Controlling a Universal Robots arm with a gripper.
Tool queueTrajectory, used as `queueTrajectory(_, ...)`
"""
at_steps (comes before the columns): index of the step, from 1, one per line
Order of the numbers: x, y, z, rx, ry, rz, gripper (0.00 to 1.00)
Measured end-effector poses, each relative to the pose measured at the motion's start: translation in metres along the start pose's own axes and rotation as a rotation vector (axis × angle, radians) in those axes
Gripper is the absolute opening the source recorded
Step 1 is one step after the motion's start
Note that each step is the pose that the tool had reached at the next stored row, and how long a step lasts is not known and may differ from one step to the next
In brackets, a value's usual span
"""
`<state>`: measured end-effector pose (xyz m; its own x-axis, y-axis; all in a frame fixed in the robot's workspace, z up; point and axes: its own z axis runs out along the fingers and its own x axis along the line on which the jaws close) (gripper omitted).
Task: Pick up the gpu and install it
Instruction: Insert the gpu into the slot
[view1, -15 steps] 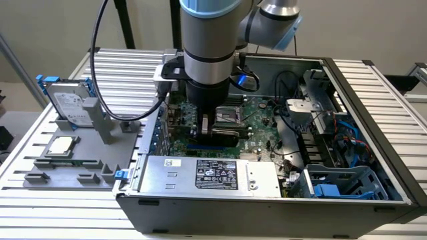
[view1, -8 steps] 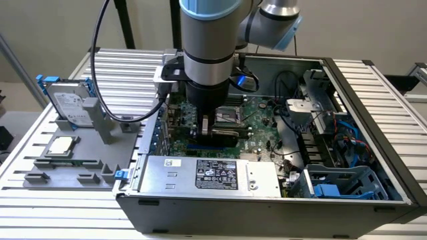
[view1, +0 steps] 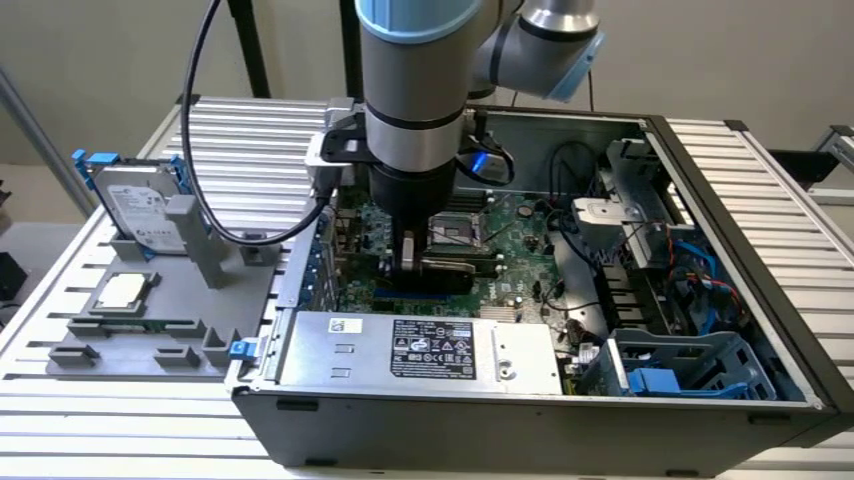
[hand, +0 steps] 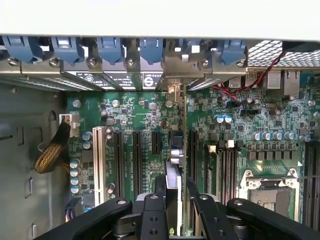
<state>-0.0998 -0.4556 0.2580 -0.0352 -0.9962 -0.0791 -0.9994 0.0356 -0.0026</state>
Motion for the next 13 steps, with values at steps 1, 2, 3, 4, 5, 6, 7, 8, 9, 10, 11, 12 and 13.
queueTrajectory(1,0.0,0.0,0.0002,0.0,0.0001,0.0,0.0)
queueTrajectory(2,0.0,0.0001,0.0005,0.0,0.0,0.0,0.0)
queueTrajectory(3,0.0,0.0001,0.0007,0.0,0.0001,0.0,0.0)
queueTrajectory(4,0.0,0.0001,0.0008,0.0001,0.0004,0.0,0.0)
queueTrajectory(5,0.0,0.0001,0.0008,0.0001,0.0006,0.0,0.0)
queueTrajectory(6,0.0,0.0,0.0009,0.0002,0.002,0.0,0.0)
queueTrajectory(7,0.0,-0.0001,0.0009,0.0002,0.0029,0.0,0.0)
queueTrajectory(8,0.0,-0.0004,0.0009,0.0002,0.0038,0.0,0.0)
queueTrajectory(9,0.0,-0.0007,0.0009,0.0002,0.0045,0.0,0.0)
queueTrajectory(10,0.0,-0.0009,0.0009,0.0003,0.0051,0.0,0.0)
queueTrajectory(11,0.0,-0.001,0.0009,0.0003,0.0057,0.0,0.0)
queueTrajectory(12,0.0,-0.0011,0.0009,0.0004,0.0063,0.0,0.0)
queueTrajectory(13,0.0,-0.0012,0.001,0.0003,0.0067,0.0,0.0)
